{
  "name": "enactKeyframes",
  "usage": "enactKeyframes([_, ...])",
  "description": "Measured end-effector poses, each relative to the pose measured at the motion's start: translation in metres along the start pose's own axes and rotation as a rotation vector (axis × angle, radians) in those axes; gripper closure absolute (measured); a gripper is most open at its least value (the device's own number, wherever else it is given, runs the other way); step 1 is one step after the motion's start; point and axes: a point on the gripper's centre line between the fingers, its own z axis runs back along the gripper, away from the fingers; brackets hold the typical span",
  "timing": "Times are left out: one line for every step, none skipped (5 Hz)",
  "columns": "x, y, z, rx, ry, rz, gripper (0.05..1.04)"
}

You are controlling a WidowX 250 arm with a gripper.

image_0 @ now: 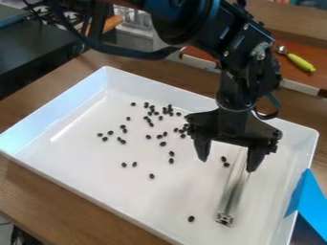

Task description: Sweep into pile

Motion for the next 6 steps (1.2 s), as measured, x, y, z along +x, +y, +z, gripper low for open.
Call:
enactKeyframes([-0.006,0.001,-0.009,0.012,0.032,0.000,0.084])
enactKeyframes([-0.011,-0.003,-0.009,-0.018,0.068,-0.006,0.084])
enactKeyframes([-0.006,-0.003,-0.007,-0.040,0.078,0.013,0.084])
enactKeyframes([-0.007,-0.003,-0.011,-0.064,0.102,0.029,0.084])
enactKeyframes([-0.006,-0.004,-0.019,-0.062,0.107,0.046,0.116])
enactKeyframes([-0.007,-0.005,-0.023,-0.068,0.117,0.046,0.388])
